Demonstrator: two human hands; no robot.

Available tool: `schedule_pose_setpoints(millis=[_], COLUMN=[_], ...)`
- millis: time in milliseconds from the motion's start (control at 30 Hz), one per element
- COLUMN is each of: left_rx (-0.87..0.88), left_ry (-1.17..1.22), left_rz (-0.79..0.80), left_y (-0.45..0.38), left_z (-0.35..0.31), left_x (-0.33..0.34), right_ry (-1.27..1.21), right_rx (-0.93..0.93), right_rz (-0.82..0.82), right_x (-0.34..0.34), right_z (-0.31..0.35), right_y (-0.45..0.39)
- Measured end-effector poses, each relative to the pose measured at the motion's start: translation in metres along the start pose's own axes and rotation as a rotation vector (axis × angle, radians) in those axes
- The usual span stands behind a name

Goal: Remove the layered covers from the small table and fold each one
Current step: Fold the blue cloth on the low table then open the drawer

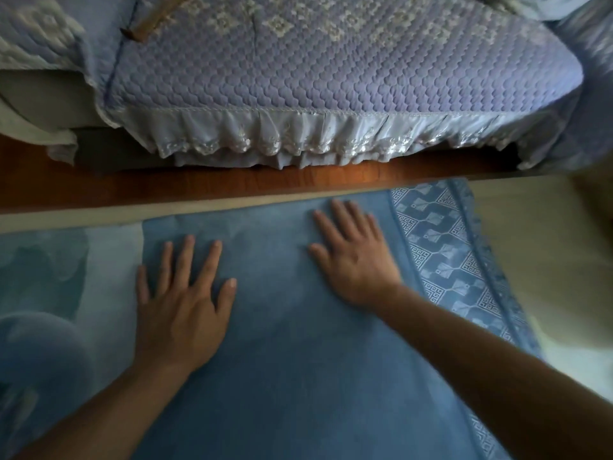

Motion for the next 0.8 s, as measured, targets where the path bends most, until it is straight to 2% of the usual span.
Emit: schedule_pose_setpoints(millis=[100,167,233,300,367,400,433,500,567,633,700,800], left_rx=[-0.003,0.001,-0.003,-0.015,-0.027,-0.027,-0.021,-0.020,-0.052,-0.066,0.042,0.273], left_ry=[0.004,0.010,0.030,0.040,0.042,0.036,0.028,0.027,0.026,0.073,0.068,0.047], left_rz=[-0.003,0.003,0.015,0.029,0.011,0.000,0.007,0.055,0.134,0.218,0.207,0.166], left_y=[-0.003,-0.003,-0.001,-0.002,-0.001,-0.001,-0.001,-0.003,0.003,0.032,0.096,0.225], left_z=[0.001,-0.002,-0.001,-0.001,0.000,0.000,-0.001,-0.002,-0.004,-0.015,-0.036,-0.071], left_x=[0.002,0.001,0.000,-0.001,-0.001,-0.001,0.000,0.001,-0.002,-0.005,-0.004,0.014], right_ry=[0.036,0.017,0.010,-0.021,-0.092,-0.118,-0.098,-0.023,0.031,-0.001,-0.019,-0.095], right_rx=[0.489,0.621,0.424,0.065,-0.162,-0.164,-0.119,0.121,0.443,0.662,0.631,0.240], right_rz=[0.111,0.072,-0.056,-0.116,-0.003,0.058,0.077,0.080,0.127,0.155,0.098,0.007], right_x=[-0.028,-0.046,-0.041,-0.022,0.004,0.010,0.011,0.007,-0.010,-0.030,-0.035,-0.022], right_z=[-0.152,-0.173,-0.105,0.011,0.102,0.112,0.092,0.002,-0.103,-0.162,-0.141,-0.013], right_y=[-0.005,0.006,0.016,0.049,0.108,0.133,0.153,0.186,0.224,0.256,0.274,0.320])
Point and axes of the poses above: each hand's wrist, its own y-axis away from the middle knuckle, its own x-axis out of the palm, z = x × y, the point moved 6 cm from there along -y, towards the middle knuckle, and after that the axes turned 2 degrees about -x, right-handed, at the moved point
